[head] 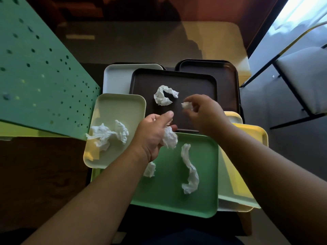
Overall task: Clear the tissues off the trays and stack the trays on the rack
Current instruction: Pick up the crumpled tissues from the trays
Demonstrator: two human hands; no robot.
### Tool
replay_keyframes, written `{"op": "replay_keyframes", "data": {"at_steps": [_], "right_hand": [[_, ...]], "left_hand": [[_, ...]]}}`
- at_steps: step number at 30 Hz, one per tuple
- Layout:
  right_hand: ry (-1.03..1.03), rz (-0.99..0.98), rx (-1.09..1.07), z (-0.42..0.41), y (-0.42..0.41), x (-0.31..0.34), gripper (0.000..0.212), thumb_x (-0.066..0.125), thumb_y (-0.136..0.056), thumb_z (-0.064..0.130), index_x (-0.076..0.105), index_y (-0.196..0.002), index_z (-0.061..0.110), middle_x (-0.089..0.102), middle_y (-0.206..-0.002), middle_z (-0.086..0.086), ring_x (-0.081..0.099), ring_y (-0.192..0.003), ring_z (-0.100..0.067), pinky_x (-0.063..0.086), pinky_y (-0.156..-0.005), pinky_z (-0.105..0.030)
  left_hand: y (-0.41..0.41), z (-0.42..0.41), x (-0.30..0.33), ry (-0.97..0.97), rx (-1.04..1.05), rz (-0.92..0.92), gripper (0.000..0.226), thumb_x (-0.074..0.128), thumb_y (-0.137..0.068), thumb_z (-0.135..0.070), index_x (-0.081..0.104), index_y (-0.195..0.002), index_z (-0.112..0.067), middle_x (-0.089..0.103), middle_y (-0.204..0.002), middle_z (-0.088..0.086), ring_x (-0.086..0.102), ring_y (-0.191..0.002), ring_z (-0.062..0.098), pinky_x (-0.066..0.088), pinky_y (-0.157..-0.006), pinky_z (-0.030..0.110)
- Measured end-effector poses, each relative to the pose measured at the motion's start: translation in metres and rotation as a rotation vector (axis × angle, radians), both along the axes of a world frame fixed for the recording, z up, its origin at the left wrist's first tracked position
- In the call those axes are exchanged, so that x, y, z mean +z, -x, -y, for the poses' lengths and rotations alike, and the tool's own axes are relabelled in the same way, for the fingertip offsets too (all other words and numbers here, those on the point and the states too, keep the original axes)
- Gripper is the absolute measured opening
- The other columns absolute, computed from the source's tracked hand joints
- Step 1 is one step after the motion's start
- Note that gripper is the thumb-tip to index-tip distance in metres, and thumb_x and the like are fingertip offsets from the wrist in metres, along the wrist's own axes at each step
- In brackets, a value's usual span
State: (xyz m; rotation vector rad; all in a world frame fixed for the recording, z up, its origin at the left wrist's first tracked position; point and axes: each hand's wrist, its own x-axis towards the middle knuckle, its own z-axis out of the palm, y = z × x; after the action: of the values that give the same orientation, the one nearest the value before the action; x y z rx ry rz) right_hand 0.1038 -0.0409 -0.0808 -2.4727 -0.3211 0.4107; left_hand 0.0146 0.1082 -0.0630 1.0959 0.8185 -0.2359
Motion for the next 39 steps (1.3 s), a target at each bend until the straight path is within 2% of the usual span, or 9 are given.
{"op": "replay_keyframes", "data": {"at_steps": [3, 8, 14, 19, 23, 26, 28, 31, 39], "right_hand": [[-0.258, -0.090, 0.080, -0.012, 0.046, 0.028, 0.029, 0.078, -0.089, 0.019, 0.067, -0.115, 0.024, 0.073, -0.094, 0.004, 0.072, -0.081, -0.016, 0.062, -0.075, -0.032], [-0.334, -0.243, 0.052, -0.006, 0.077, 0.034, 0.041, 0.078, -0.089, 0.016, 0.062, -0.125, 0.027, 0.069, -0.106, 0.006, 0.071, -0.087, -0.011, 0.064, -0.079, -0.032], [0.411, -0.226, 0.195, 0.008, 0.094, 0.014, 0.061, 0.073, -0.089, 0.036, 0.049, -0.144, 0.022, 0.062, -0.131, -0.005, 0.066, -0.106, -0.023, 0.059, -0.088, -0.039], [0.586, -0.126, 0.360, -0.010, 0.116, -0.004, 0.039, 0.058, -0.094, 0.006, 0.055, -0.132, 0.015, 0.062, -0.121, -0.007, 0.068, -0.096, -0.027, 0.062, -0.079, -0.039], [0.008, -0.063, 0.014, -0.035, 0.116, 0.022, 0.014, 0.062, -0.097, 0.014, 0.068, -0.109, 0.016, 0.071, -0.101, -0.007, 0.070, -0.087, -0.030, 0.057, -0.074, -0.038], [-0.679, -0.242, -0.256, -0.061, 0.122, 0.059, 0.016, 0.066, -0.096, 0.001, 0.067, -0.098, 0.017, 0.073, -0.090, -0.009, 0.073, -0.079, -0.026, 0.065, -0.077, -0.038], [-0.846, -0.398, -0.235, -0.075, 0.126, 0.065, 0.024, 0.065, -0.094, -0.007, 0.068, -0.100, 0.016, 0.072, -0.092, -0.011, 0.072, -0.082, -0.020, 0.064, -0.081, -0.035], [-0.612, -0.333, -0.063, -0.086, 0.137, 0.047, 0.036, 0.068, -0.089, -0.005, 0.072, -0.107, 0.026, 0.072, -0.100, 0.000, 0.069, -0.086, -0.014, 0.059, -0.082, -0.031], [0.353, -0.122, 0.393, -0.078, 0.164, -0.006, 0.064, 0.064, -0.092, 0.039, 0.041, -0.151, 0.029, 0.050, -0.143, 0.000, 0.047, -0.133, -0.026, 0.051, -0.101, -0.040]], "left_hand": [[0.007, -0.002, 0.007, 0.061, -0.078, 0.034, 0.046, 0.076, -0.087, -0.035, 0.055, -0.111, -0.001, 0.069, -0.099, 0.020, 0.069, -0.086, 0.033, 0.055, -0.083, 0.056], [0.025, -0.011, 0.009, -0.028, -0.202, 0.068, 0.022, 0.065, -0.094, -0.001, 0.046, -0.094, -0.012, 0.061, -0.091, 0.018, 0.067, -0.076, 0.027, 0.063, -0.067, 0.051], [0.052, -0.036, 0.011, -0.182, -0.234, 0.081, 0.035, 0.053, -0.081, 0.020, 0.053, -0.092, -0.014, 0.059, -0.085, 0.011, 0.058, -0.071, 0.022, 0.051, -0.057, 0.030], [0.071, -0.050, 0.015, -0.206, -0.298, 0.116, 0.039, 0.061, -0.075, 0.013, 0.064, -0.103, -0.014, 0.060, -0.080, 0.012, 0.054, -0.067, 0.020, 0.047, -0.066, 0.031], [0.079, -0.062, 0.017, -0.260, -0.353, 0.118, 0.017, 0.070, -0.091, -0.016, 0.064, -0.106, -0.019, 0.064, -0.088, 0.005, 0.061, -0.070, 0.019, 0.051, -0.067, 0.032], [0.084, -0.068, 0.018, -0.223, -0.422, 0.123, 0.041, 0.067, -0.083, -0.055, 0.065, -0.112, -0.026, 0.071, -0.102, 0.002, 0.067, -0.084, 0.019, 0.052, -0.061, 0.031], [0.086, -0.070, 0.020, -0.165, -0.375, 0.177, 0.047, 0.062, -0.088, -0.055, 0.064, -0.119, -0.021, 0.074, -0.105, 0.005, 0.070, -0.083, 0.017, 0.053, -0.059, 0.032], [0.091, -0.075, 0.018, -0.238, -0.249, 0.234, 0.018, 0.058, -0.101, -0.024, 0.068, -0.114, -0.019, 0.077, -0.102, 0.005, 0.074, -0.089, 0.021, 0.060, -0.069, 0.035], [0.104, -0.109, 0.017, -0.561, -0.035, 0.111, 0.035, 0.045, -0.093, 0.003, 0.068, -0.077, -0.018, 0.070, -0.083, 0.006, 0.061, -0.077, 0.024, 0.056, -0.075, 0.042]]}}
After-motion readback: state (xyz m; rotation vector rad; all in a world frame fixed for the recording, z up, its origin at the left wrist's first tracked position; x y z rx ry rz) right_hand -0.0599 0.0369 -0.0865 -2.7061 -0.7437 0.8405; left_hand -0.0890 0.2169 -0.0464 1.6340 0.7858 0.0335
